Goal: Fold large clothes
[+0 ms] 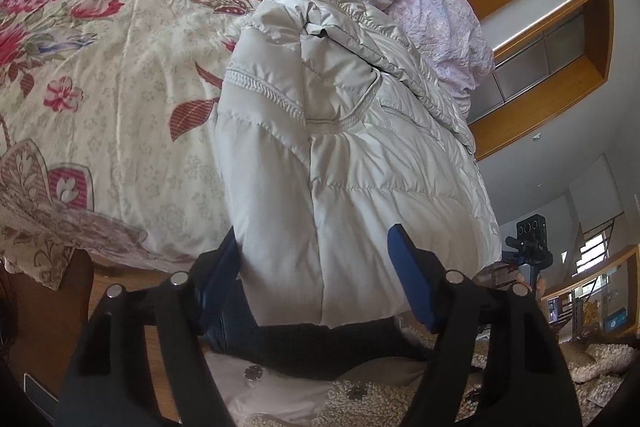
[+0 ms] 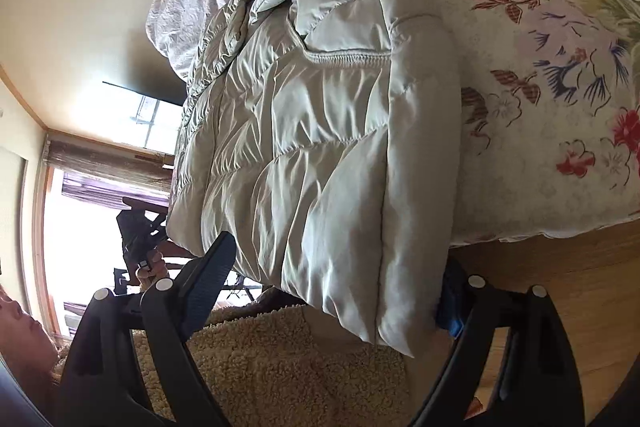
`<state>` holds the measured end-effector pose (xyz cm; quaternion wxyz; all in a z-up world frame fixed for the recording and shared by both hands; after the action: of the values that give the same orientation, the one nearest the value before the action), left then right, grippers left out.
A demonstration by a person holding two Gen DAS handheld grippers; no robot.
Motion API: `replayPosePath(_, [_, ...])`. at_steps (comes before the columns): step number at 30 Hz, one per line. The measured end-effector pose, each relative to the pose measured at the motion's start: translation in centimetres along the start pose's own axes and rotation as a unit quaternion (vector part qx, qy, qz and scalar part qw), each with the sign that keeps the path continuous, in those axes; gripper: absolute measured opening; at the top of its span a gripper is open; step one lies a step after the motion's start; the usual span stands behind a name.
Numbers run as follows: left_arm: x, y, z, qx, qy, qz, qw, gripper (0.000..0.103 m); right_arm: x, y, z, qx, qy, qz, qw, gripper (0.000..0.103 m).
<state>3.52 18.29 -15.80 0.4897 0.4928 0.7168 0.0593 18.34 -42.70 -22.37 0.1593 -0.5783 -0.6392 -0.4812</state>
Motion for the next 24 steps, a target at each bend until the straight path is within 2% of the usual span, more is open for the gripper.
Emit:
replayPosePath(5, [0.3, -0.7, 0.0, -0.001, 0.009, 0.003, 1.0000, 0.063, -0.3, -0.4, 0.2, -0.014, 0.011, 0.005, 1.000, 0.079])
replayPosePath(7, [0.7, -1.4, 0.3, 0.009, 0.015, -0.006, 0.9998, 0.057, -0.5, -0.4, 0.1, -0.022, 0.020, 0.012, 1.000, 0.077])
replayPosePath(10, [1.1, -1.9, 0.7, 0.007, 0.007, -0.029, 0.9995, 0.051, -1.0, -0.6, 0.0, -0.030, 0.023, 0.018, 0.999, 0.074])
replayPosePath(13, [0.7, -1.7, 0.5, -0.002, 0.003, -0.029, 0.9996, 0.045, -0.8, -0.7, 0.1, -0.036, 0.013, 0.016, 0.999, 0.068])
replayPosePath(14, [0.6, -1.7, 0.4, -0.004, 0.005, -0.026, 0.9996, 0.043, -0.6, -0.8, 0.2, -0.038, 0.009, 0.010, 0.999, 0.064])
replayPosePath(16, [0.4, -1.6, 0.0, -0.009, 0.005, -0.026, 0.9996, 0.029, -0.2, -0.9, 0.2, -0.044, 0.001, 0.000, 0.999, 0.049])
replayPosePath(18, [-0.1, -1.2, -0.6, -0.023, 0.002, -0.027, 0.9994, 0.022, 0.2, -0.7, -0.3, -0.053, 0.003, -0.008, 0.999, 0.034])
replayPosePath(24, [-2.1, 1.4, -3.0, -0.078, -0.008, -0.008, 0.9969, 0.017, 3.5, 0.5, -1.5, -0.093, 0.000, -0.062, 0.994, 0.023])
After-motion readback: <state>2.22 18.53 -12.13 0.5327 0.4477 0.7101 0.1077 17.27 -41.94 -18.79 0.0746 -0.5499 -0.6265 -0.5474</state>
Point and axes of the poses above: each gripper's, at about its wrist camera, not at the fingertips, and z roughly the way its jaws point, x to its left, y to its top, the point moved 5 cm from there along z, roughly the way its jaws point, and after that the axes turned 14 degrees about -x, right-handed, at the moved point
